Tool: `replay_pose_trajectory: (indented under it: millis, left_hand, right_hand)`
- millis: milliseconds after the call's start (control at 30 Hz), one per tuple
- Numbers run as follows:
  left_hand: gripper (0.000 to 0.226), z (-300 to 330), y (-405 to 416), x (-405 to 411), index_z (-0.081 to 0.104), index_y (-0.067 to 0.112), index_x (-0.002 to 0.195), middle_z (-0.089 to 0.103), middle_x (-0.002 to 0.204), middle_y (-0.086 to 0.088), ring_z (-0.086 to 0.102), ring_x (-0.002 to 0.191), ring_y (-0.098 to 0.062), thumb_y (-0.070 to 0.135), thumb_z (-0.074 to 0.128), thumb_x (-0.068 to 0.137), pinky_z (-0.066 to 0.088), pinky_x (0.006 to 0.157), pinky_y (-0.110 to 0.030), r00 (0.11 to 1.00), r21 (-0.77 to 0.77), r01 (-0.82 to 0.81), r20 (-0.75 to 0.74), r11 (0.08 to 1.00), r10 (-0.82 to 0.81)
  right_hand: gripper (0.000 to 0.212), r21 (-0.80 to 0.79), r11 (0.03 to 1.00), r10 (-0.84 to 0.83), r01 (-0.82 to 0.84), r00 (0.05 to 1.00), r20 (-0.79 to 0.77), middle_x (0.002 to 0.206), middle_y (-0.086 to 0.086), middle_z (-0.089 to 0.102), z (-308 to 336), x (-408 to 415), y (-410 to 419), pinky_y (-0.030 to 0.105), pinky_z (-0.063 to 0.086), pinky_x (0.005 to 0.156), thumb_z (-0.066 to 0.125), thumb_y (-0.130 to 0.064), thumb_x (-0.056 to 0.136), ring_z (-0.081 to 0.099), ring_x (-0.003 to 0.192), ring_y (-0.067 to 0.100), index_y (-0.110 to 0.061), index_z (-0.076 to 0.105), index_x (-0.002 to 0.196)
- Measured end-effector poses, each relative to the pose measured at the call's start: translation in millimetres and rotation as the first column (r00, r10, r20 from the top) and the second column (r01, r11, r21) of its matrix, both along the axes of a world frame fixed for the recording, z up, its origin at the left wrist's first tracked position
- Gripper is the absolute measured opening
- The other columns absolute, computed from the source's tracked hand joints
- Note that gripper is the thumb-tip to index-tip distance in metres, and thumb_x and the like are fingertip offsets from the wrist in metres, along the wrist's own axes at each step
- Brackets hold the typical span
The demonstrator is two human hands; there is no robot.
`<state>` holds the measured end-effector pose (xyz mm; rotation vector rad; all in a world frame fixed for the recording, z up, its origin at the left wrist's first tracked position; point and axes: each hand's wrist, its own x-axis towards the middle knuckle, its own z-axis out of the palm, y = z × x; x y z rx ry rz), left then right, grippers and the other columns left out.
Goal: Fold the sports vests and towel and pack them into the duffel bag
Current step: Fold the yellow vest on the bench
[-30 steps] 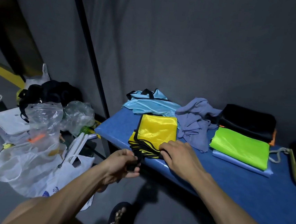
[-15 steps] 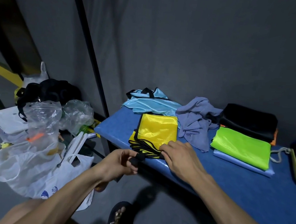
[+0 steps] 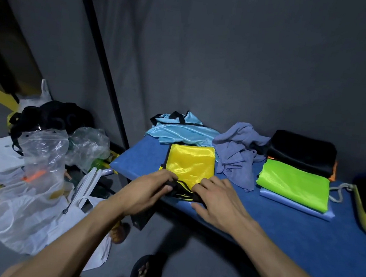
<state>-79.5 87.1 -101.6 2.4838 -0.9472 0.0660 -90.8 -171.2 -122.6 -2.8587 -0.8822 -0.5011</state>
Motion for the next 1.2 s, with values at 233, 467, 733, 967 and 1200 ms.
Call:
replay_pose_trajectory:
  millis: [233, 467, 733, 967, 1200]
  left_hand:
    - [0.042, -3, -7, 31, 0.058, 0.014, 0.073, 0.058, 0.061, 0.008, 0.052, 0.059, -0.008, 0.047, 0.059, 0.099, 0.043, 0.059, -0.032, 0.917, -0.13, -0.376, -0.195, 0.917, 0.348]
    - [0.024, -6, -21, 38, 0.059, 0.024, 0.084, 0.065, 0.073, 0.007, 0.059, 0.068, -0.004, 0.026, 0.083, 0.083, 0.045, 0.061, -0.019, 0.871, -0.17, -0.481, -0.201, 0.86, 0.448]
    - [0.021, -19, -12, 33, 0.074, 0.029, 0.093, 0.056, 0.097, 0.015, 0.057, 0.089, 0.0, 0.048, 0.065, 0.096, 0.043, 0.078, -0.019, 0.94, -0.173, -0.342, -0.056, 0.924, 0.337]
    - [0.052, -28, 4, 22, 0.058, 0.037, 0.128, 0.048, 0.121, 0.021, 0.044, 0.11, -0.008, 0.067, 0.063, 0.086, 0.041, 0.098, -0.032, 0.983, 0.002, -0.184, -0.009, 0.983, 0.184]
    - [0.034, -6, -26, 19, 0.06, 0.017, 0.067, 0.05, 0.053, 0.016, 0.044, 0.05, 0.003, 0.035, 0.069, 0.095, 0.036, 0.053, -0.017, 0.8, -0.337, -0.34, -0.594, 0.878, 0.081]
  right_hand:
    - [0.039, -0.024, 0.999, 0.037, -0.037, 0.999, 0.001, 0.089, -0.006, 0.057, 1, 3, -1, 0.035, 0.047, 0.071, 0.077, -0.051, 0.077, 0.057, 0.085, 0.021, -0.023, 0.059, 0.097]
    - [0.025, -0.023, 0.999, 0.035, -0.035, 0.999, 0.005, 0.092, -0.006, 0.058, -4, 9, -3, 0.035, 0.042, 0.077, 0.065, -0.043, 0.084, 0.056, 0.09, 0.02, -0.024, 0.059, 0.098]
    - [0.027, -0.022, 1.0, 0.005, -0.004, 1.0, 0.01, 0.08, -0.004, 0.056, -3, 15, 2, 0.035, 0.045, 0.071, 0.07, -0.014, 0.065, 0.055, 0.076, 0.022, -0.02, 0.059, 0.089]
    - [0.026, 0.218, 0.975, 0.015, 0.054, 0.952, -0.304, 0.091, -0.004, 0.064, 15, 20, -7, 0.035, 0.044, 0.073, 0.054, -0.025, 0.082, 0.056, 0.082, 0.022, -0.02, 0.062, 0.107]
    - [0.012, 0.441, 0.805, 0.031, 0.397, 0.714, -0.699, 0.067, -0.016, 0.056, 41, 26, -35, 0.022, 0.034, 0.06, 0.056, -0.021, 0.097, 0.048, 0.063, 0.001, -0.021, 0.068, 0.099]
